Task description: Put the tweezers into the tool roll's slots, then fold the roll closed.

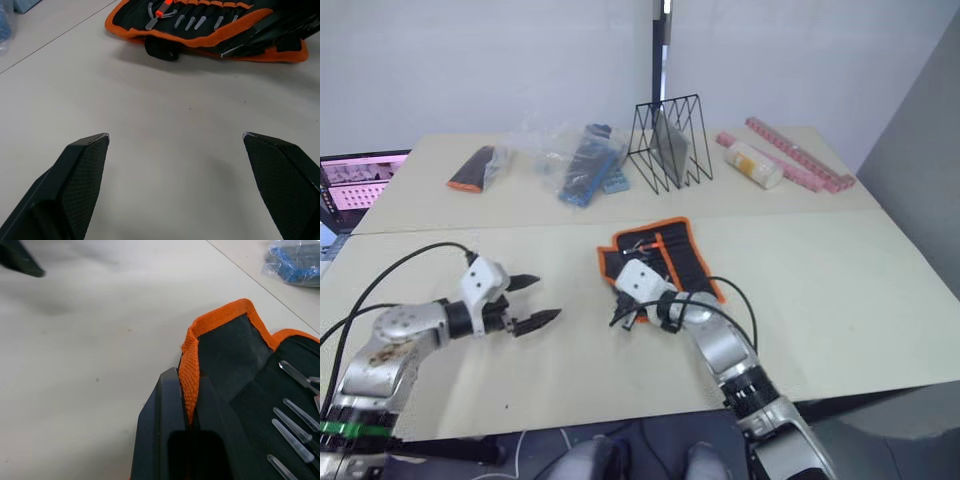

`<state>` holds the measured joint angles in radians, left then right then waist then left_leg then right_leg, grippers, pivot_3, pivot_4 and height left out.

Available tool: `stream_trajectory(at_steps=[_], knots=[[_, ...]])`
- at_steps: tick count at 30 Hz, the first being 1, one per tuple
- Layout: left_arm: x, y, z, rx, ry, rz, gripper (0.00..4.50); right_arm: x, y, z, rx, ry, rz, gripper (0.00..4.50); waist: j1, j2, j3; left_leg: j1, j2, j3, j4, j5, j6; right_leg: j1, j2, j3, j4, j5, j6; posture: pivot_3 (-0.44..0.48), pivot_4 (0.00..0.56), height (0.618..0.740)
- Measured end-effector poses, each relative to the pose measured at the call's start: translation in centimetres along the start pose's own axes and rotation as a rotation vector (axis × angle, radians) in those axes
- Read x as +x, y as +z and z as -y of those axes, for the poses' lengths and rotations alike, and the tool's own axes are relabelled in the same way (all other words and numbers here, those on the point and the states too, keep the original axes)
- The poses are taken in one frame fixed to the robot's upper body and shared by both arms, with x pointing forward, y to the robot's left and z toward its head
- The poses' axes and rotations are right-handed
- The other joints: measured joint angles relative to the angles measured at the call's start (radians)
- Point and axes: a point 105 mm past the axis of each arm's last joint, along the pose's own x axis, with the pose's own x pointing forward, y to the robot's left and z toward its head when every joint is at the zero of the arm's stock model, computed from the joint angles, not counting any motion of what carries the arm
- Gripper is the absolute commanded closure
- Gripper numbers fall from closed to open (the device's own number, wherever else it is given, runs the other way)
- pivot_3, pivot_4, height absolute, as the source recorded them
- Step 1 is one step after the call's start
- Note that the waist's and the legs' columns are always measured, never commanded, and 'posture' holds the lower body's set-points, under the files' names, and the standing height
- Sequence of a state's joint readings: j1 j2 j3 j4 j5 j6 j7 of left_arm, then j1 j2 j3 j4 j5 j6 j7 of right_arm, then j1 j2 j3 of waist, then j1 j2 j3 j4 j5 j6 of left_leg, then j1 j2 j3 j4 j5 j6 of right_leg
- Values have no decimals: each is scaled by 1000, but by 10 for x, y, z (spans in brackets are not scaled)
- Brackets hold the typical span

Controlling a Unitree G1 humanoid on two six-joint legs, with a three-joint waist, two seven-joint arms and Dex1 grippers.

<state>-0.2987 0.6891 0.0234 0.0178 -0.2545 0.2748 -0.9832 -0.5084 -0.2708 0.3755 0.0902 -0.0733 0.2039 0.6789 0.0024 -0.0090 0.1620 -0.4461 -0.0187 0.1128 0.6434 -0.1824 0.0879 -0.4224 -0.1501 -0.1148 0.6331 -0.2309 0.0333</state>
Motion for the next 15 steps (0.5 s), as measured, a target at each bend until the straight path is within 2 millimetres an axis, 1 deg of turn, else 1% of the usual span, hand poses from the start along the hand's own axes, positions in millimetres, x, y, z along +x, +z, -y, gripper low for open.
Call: stream_trajectory(at_steps=[2,3,6,7,8,11,13,14,15], knots=[[11,4,0,40,-61,-10,0,-11,-3,-6,-25,52,-12,4473,4,0,0,0,0,0,0,0,0,0,0,0,0,0,0,0,150,704],[13,5,0,52,-74,-13,0,-13,-4,-8,-28,70,-15,4473,3,0,0,0,0,0,0,0,0,0,0,0,0,0,0,0,150,704],[36,14,0,195,-206,-56,0,-33,-18,-22,-61,183,-58,4473,11,-1,0,0,0,1,1,0,1,1,0,-2,-1,0,0,0,150,704],[39,15,0,224,-224,-62,0,-36,-19,-23,-62,199,-61,4473,9,-1,0,0,0,1,2,0,1,1,0,-2,-1,0,0,0,150,704],[47,19,-1,270,-258,-70,0,-41,-21,-24,-70,219,-67,4473,9,-1,0,-1,0,1,2,0,1,1,0,-2,-1,0,0,0,150,704],[64,27,-4,340,-312,-82,0,-50,-22,-26,-80,255,-74,4473,11,-2,-1,-2,1,1,5,-1,3,2,-1,-2,0,1,0,0,150,704],[73,31,-6,373,-341,-83,0,-54,-22,-26,-76,259,-75,4473,10,-2,-1,-6,2,1,9,-1,6,2,-1,-2,4,1,0,0,150,704],[78,34,-5,397,-358,-81,0,-55,-23,-25,-70,260,-76,4473,10,-2,-1,-10,2,1,14,-2,9,-1,-1,-3,9,0,0,0,150,704],[82,35,-4,420,-378,-82,0,-57,-24,-25,-63,257,-80,4473,10,-2,-1,-12,3,1,18,0,16,-2,-1,-4,12,0,0,0,150,704]])
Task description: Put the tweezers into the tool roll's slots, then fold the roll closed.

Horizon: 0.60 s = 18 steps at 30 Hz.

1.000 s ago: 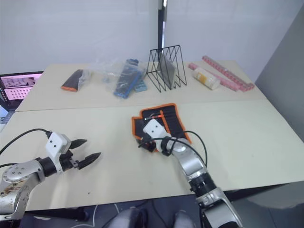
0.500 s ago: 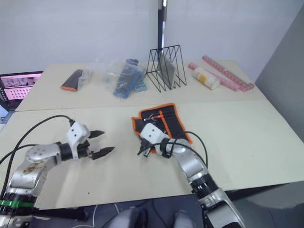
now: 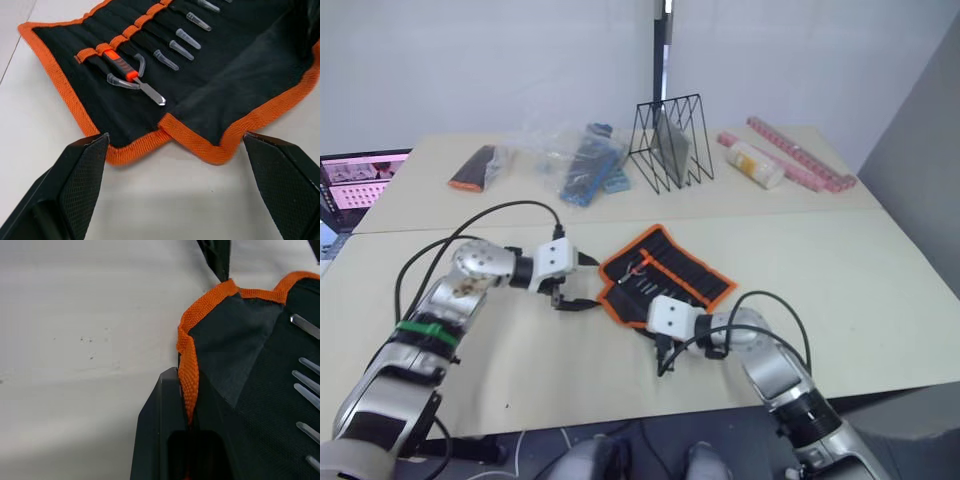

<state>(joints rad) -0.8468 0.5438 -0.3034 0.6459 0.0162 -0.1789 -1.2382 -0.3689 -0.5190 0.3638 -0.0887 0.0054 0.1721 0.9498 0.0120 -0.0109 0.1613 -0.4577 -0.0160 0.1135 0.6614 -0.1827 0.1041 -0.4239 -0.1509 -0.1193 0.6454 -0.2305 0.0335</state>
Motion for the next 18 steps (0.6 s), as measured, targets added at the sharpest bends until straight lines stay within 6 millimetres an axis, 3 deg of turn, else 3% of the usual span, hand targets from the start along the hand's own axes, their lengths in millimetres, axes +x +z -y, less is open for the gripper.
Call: stream_trajectory(at_steps=[10,18], knots=[[7,-1,9,161,-140,-19,0,-5,-1,1,53,-41,-2,4473,-1,0,0,0,-2,0,7,-8,1,1,-10,-3,0,0,3,0,150,704],[9,1,7,215,-139,-10,0,-6,0,10,70,-57,1,4473,-1,0,0,-1,-3,0,16,-13,9,1,-11,-3,0,2,8,0,150,704]])
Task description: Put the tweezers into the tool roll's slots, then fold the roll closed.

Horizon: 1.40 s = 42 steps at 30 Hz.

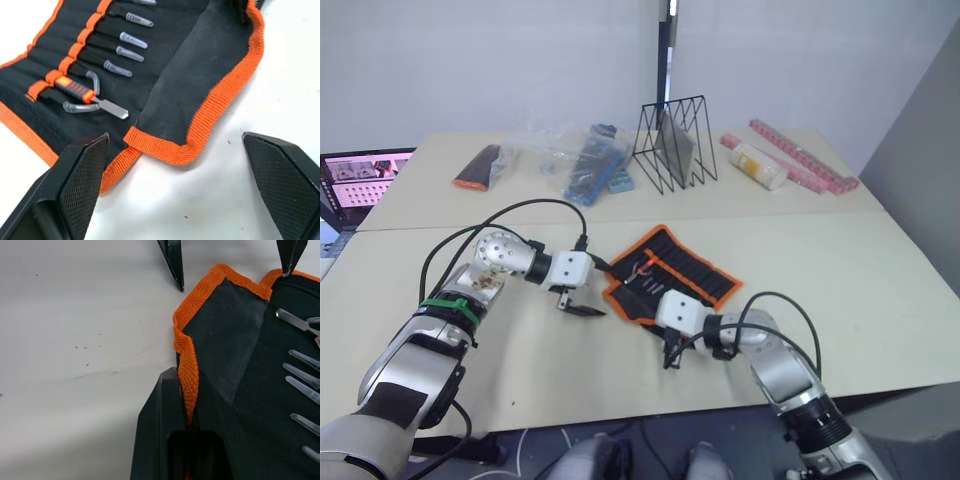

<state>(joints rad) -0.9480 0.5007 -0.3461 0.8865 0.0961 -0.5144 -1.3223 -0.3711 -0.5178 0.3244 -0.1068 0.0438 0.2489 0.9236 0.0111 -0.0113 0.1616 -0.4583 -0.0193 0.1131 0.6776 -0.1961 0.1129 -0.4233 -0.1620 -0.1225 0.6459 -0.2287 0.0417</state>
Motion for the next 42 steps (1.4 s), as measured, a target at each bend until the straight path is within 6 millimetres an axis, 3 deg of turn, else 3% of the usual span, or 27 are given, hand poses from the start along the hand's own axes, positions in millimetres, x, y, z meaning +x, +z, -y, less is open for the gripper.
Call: stream_trajectory(at_steps=[5,10,19,24,29,34,42], knots=[[7,3,-5,19,19,14,0,2,9,8,-14,-12,25,4473,6,0,0,0,-2,0,2,-1,1,0,-3,0,0,2,3,0,150,704],[21,8,-10,34,67,47,1453,2,8,7,-5,-8,24,4500,3,0,0,-2,-3,0,3,-1,1,0,-4,0,-1,3,5,0,150,704],[15,15,-19,95,34,33,4432,-4,-3,6,12,-17,-9,4500,2,0,0,-3,-3,0,3,-1,2,0,-4,-1,-2,3,5,0,150,704],[13,17,-19,110,2,31,4475,-6,-4,11,1,-44,-23,4500,1,0,0,-3,-3,0,3,-1,2,0,-4,-1,-2,3,5,0,150,704],[13,17,-17,119,0,27,4475,-8,-11,33,-70,-99,-75,4500,0,0,0,-3,-3,1,3,-1,2,0,-3,-1,-2,3,5,0,150,704],[17,13,-2,98,-3,34,4475,-11,-15,51,-159,-123,-104,4500,-5,0,0,-3,-3,1,3,-1,2,-1,-3,-1,0,3,5,0,150,704],[20,26,23,-12,46,96,4475,-14,-18,64,-266,-128,-72,4500,-19,0,0,-3,-3,0,3,0,1,0,-2,0,0,3,5,0,150,704]])
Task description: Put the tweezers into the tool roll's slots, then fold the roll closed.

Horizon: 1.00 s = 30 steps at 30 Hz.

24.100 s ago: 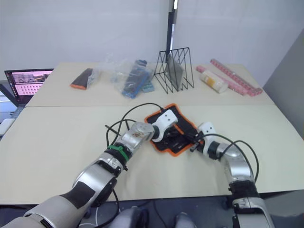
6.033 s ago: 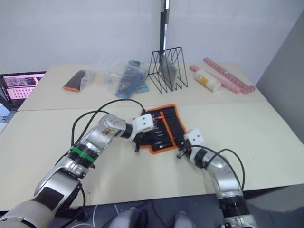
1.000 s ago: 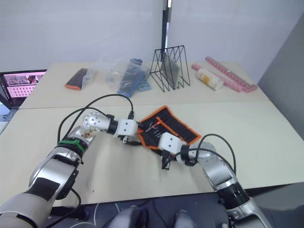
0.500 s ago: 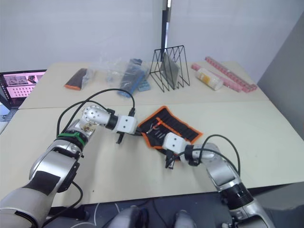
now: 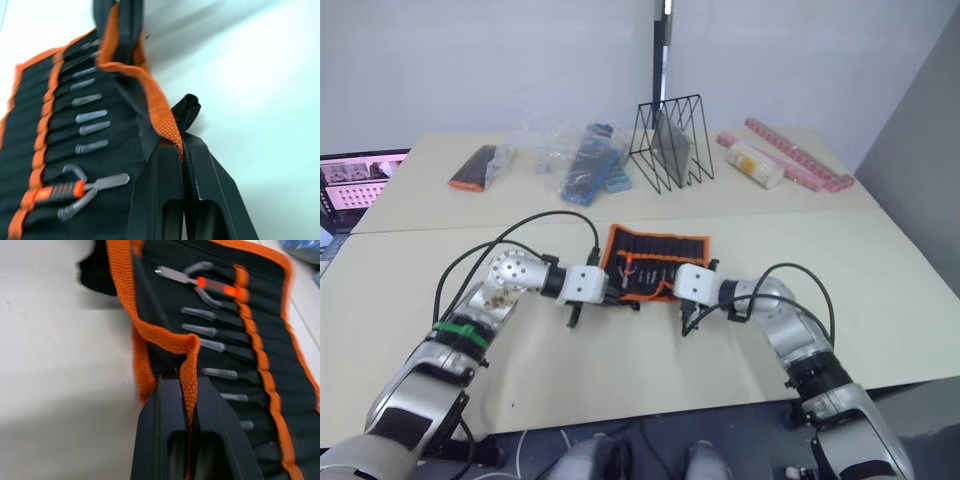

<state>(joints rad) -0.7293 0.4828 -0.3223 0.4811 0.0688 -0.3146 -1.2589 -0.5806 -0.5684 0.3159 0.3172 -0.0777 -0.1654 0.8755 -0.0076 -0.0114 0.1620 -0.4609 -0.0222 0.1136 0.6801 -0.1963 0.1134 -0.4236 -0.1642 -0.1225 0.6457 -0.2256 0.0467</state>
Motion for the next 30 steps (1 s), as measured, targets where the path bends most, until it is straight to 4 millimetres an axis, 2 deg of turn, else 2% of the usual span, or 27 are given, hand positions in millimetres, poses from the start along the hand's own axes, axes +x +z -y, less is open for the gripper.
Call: stream_trajectory(at_steps=[6,17,26,30], knots=[[2,10,11,-147,46,32,4475,-1,-5,-3,-20,16,18,4500,-1,0,0,0,0,0,0,0,-1,0,1,1,0,0,0,0,150,704],[4,17,7,-228,78,50,4475,-8,-11,4,-20,14,26,4500,0,0,0,0,0,0,0,1,-2,0,0,1,0,0,0,0,150,704],[-9,1,17,-221,78,-10,4475,-21,-3,-25,115,129,93,4500,3,1,0,1,0,0,-1,1,-2,0,-2,1,-2,0,0,0,150,704],[-11,0,16,-215,89,-18,4475,-20,-2,-26,168,128,91,4500,9,1,0,1,0,0,-1,1,-2,0,-3,1,-2,0,0,0,150,704]])
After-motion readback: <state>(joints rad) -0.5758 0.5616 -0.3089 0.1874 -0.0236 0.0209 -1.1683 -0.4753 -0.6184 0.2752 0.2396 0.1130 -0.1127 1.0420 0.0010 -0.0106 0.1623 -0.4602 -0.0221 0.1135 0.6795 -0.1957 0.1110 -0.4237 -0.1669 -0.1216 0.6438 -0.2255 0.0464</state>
